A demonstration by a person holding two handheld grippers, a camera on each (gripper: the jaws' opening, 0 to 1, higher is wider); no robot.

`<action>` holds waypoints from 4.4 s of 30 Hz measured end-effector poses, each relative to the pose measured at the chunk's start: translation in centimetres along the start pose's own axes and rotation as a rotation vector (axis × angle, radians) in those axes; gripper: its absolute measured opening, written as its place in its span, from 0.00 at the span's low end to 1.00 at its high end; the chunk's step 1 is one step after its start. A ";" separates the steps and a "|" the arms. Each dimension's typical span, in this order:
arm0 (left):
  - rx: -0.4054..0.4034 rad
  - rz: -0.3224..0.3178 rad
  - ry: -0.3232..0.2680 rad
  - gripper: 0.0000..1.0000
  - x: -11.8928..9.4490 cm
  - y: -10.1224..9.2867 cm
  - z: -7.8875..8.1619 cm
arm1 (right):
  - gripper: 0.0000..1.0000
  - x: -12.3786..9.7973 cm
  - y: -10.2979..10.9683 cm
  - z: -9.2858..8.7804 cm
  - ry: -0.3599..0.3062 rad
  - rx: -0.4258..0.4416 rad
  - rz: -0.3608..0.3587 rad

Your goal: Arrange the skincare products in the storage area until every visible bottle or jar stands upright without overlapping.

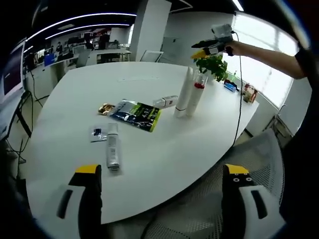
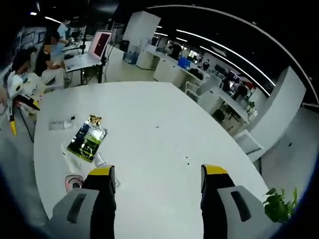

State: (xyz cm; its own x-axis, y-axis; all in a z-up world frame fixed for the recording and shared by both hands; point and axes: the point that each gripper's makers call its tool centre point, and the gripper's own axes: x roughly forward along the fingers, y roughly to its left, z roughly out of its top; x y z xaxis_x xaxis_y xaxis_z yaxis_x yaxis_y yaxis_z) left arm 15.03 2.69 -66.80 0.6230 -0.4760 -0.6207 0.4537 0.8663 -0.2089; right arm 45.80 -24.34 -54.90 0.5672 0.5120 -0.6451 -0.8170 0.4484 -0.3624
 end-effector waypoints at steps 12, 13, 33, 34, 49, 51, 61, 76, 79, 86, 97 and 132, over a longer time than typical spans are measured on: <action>-0.028 0.047 0.006 0.94 0.1 0.7 -0.1 | 0.59 6.9 3.5 -6.0 0.190 -0.150 0.224; -0.032 0.053 0.008 0.94 0.1 0.9 -0.2 | 0.57 7.7 3.6 -6.1 0.181 -0.141 0.252; -0.086 0.108 0.038 0.94 0.3 1.8 -0.5 | 0.35 12.5 11.7 -8.6 0.242 -0.264 0.588; -0.085 0.112 0.040 0.94 0.3 1.8 -0.4 | 0.35 12.7 11.9 -8.5 0.231 -0.271 0.592; -0.096 0.121 0.038 0.93 0.2 1.9 -0.4 | 0.31 14.5 16.2 -8.1 0.258 -0.337 0.675; -0.096 0.121 0.040 0.94 0.2 1.8 -0.4 | 0.29 14.9 16.2 -8.2 0.265 -0.350 0.677; -0.105 0.122 0.035 0.93 0.2 2.1 -0.6 | 0.22 15.8 16.4 -8.9 0.285 -0.398 0.685; -0.106 0.122 0.052 0.92 0.3 2.3 -0.9 | 0.21 15.7 16.4 -9.0 0.257 -0.412 0.687; -0.106 0.122 0.054 0.92 0.3 2.4 -1.0 | 0.21 15.8 16.3 -9.0 0.242 -0.370 0.672; -0.104 0.119 0.056 0.91 0.3 2.4 -1.0 | 0.20 16.0 15.9 -9.0 0.229 -0.372 0.649; -0.097 0.105 0.055 0.91 0.4 2.0 -0.7 | 0.19 15.3 13.4 -7.4 0.196 -0.321 0.570; -0.067 0.004 0.028 0.90 0.4 0.8 -0.4 | 0.19 5.9 5.6 -6.9 0.153 -0.137 0.276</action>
State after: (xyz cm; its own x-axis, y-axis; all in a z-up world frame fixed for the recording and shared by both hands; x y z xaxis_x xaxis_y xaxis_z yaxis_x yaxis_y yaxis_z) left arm 15.43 3.24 -67.50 0.6065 -0.4689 -0.6421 0.4071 0.8768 -0.2557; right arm 43.84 -23.81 -65.36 0.3095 0.4802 -0.8207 -0.9496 0.2009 -0.2406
